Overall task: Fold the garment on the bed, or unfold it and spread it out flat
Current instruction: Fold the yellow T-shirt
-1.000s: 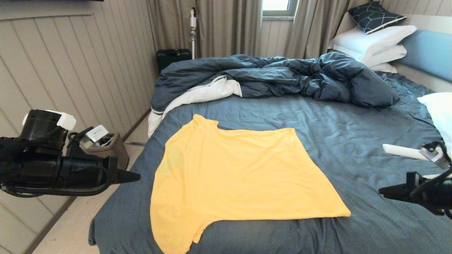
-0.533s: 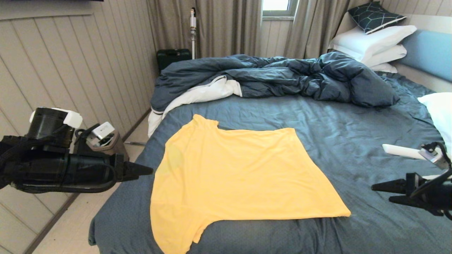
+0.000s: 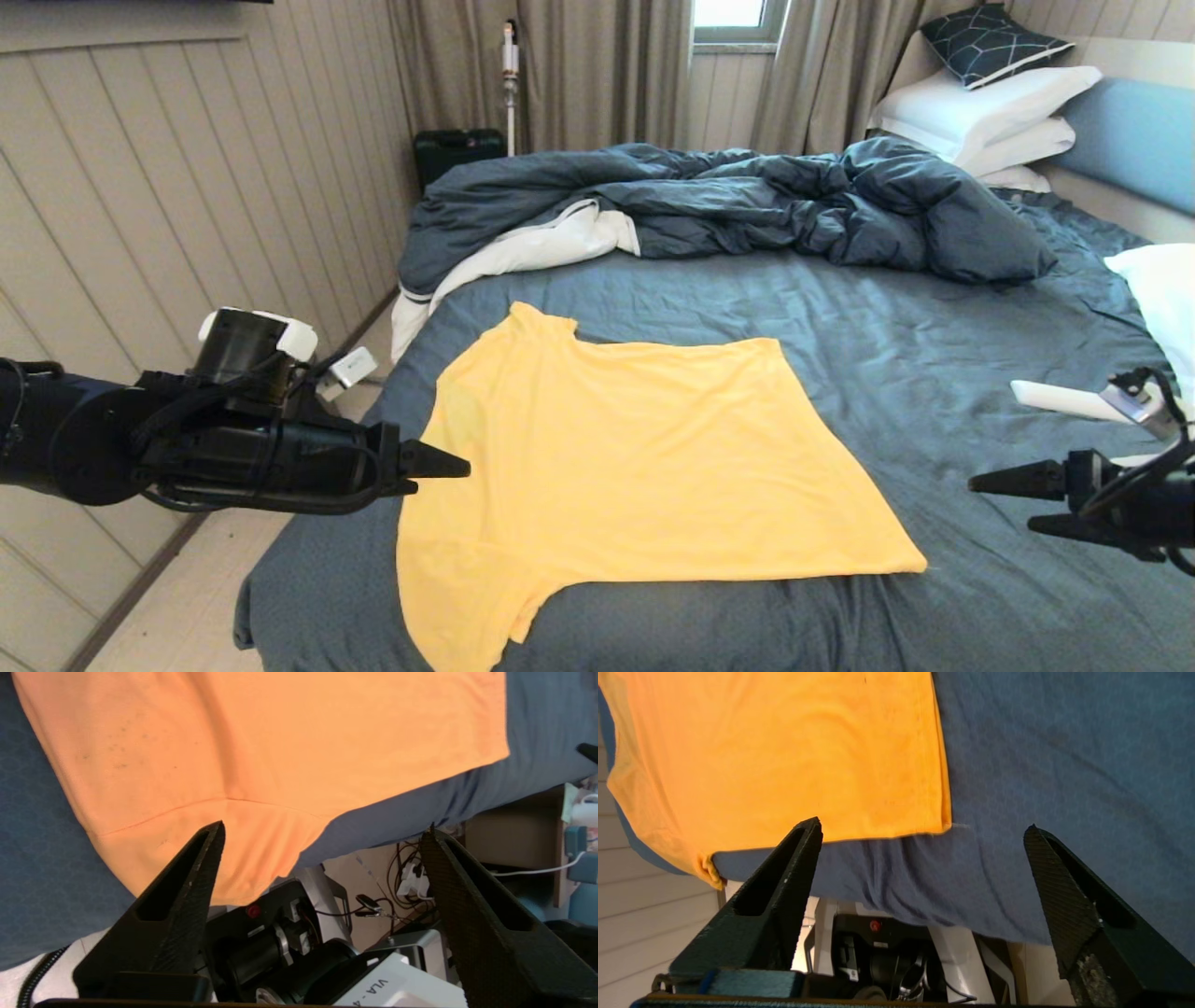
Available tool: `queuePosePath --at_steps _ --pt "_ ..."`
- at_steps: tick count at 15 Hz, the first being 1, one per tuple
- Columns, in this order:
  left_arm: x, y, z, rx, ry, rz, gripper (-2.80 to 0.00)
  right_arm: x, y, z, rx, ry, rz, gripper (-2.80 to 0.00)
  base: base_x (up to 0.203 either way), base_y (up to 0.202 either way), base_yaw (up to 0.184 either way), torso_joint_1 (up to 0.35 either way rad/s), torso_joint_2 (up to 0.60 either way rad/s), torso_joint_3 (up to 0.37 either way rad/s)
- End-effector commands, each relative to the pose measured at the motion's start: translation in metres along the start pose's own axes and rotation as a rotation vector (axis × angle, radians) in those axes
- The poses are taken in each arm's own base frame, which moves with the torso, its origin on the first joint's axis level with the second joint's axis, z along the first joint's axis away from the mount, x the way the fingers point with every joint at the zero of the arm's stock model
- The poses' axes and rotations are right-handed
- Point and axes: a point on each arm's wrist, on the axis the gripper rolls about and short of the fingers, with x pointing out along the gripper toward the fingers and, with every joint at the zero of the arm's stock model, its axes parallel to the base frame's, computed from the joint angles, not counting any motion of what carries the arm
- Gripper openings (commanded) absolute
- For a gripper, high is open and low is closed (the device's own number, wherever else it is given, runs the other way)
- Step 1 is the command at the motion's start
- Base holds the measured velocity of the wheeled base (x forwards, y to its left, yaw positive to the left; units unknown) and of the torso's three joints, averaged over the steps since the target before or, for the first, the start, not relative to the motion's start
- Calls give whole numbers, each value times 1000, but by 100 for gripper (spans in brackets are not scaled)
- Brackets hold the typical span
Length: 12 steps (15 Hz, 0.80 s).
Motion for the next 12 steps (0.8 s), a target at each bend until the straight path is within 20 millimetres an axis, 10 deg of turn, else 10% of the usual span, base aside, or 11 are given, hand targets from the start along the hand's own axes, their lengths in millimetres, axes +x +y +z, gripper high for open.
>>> queuePosePath --at_steps 1,12 --pt "8 5 -2 -15 26 5 0 1 -1 1 1 2 3 0 0 0 0 0 0 0" --pt "29 24 -1 -35 41 29 0 97 -10 -18 -9 292 89 0 0 0 0 0 0 0"
